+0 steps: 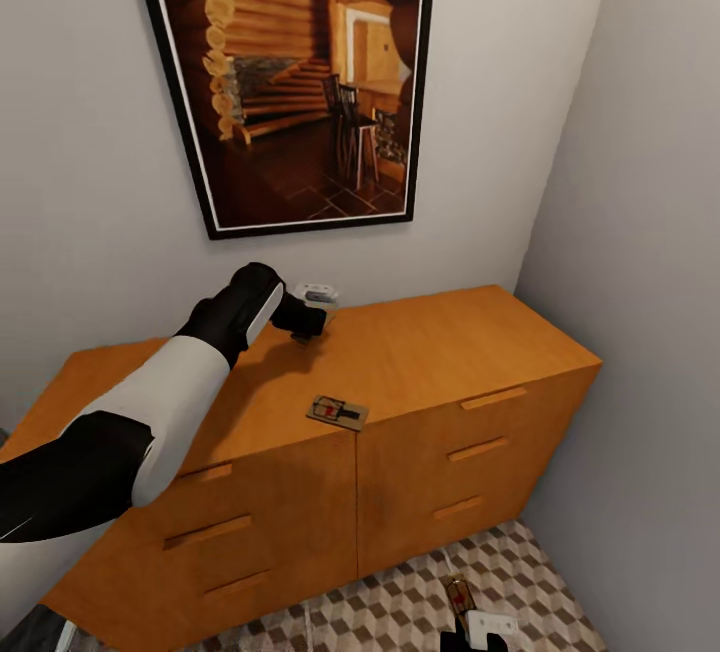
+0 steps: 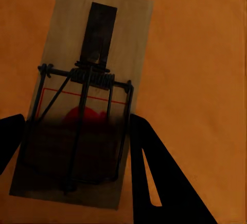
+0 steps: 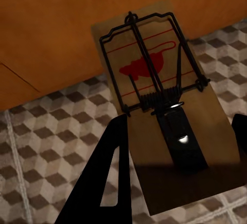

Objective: Take the four mousetraps from the cabinet in the bathroom and place them on the bathroom floor. Make sure all four end up on the same floor surface, and ensure that at least two of them are either under or directly next to the same bathroom sink.

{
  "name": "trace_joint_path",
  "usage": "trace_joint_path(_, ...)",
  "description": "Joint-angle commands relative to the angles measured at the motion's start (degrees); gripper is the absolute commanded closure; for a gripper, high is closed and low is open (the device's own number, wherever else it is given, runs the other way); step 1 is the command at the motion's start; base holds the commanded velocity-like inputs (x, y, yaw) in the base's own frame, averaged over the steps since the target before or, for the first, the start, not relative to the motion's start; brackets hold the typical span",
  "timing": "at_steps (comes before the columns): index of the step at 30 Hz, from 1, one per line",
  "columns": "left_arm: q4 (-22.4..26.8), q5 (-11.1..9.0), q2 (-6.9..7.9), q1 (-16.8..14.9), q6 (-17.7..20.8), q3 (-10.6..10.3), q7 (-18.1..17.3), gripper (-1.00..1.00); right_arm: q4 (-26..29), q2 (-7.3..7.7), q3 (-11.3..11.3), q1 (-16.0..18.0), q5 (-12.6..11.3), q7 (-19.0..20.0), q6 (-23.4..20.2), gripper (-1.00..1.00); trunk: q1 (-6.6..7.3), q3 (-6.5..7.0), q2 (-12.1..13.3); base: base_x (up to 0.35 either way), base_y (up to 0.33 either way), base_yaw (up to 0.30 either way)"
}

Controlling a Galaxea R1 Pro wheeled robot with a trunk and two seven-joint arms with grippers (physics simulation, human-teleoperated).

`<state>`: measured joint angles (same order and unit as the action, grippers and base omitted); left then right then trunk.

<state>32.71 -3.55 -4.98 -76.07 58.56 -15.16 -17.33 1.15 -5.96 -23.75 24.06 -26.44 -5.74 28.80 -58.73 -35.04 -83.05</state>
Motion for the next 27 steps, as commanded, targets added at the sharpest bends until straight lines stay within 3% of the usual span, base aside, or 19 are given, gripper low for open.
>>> trace_joint_path(1,0.59,-0.19,-0.07,-0.05,0.18,-0.18,0.01,1.0,-0.01,-0.02,-0.51,0.02,-0.28,-0.41,0.12,1.0,0.0,-0.11,-0.03,0.0,0.0,0.147)
trace_joint_path(19,7.64,-0.22,-0.29,-0.05,0.24,0.13,0.01,1.0,-0.01,-0.02,-0.51,0.02,-0.28,-0.41,0.03,1.0,0.0,-1.0,-0.03,0.0,0.0,0.147)
trace_joint_path(24,7.54,-0.22,-0.29,-0.05,0.24,3.72,0.01,1.0,-0.01,-0.02,-0.51,0.02,-0.28,-0.41,0.03,1.0,0.0,-1.25,-0.03,0.0,0.0,0.146)
trace_joint_path(27,7.24,-0.22,-0.29,-0.05,0.24,4.69,0.01,1.0,-0.01,-0.02,-0.51,0.02,-0.28,-0.41,0.03,1.0,0.0,-1.39,-0.03,-0.054,0.0,0.146)
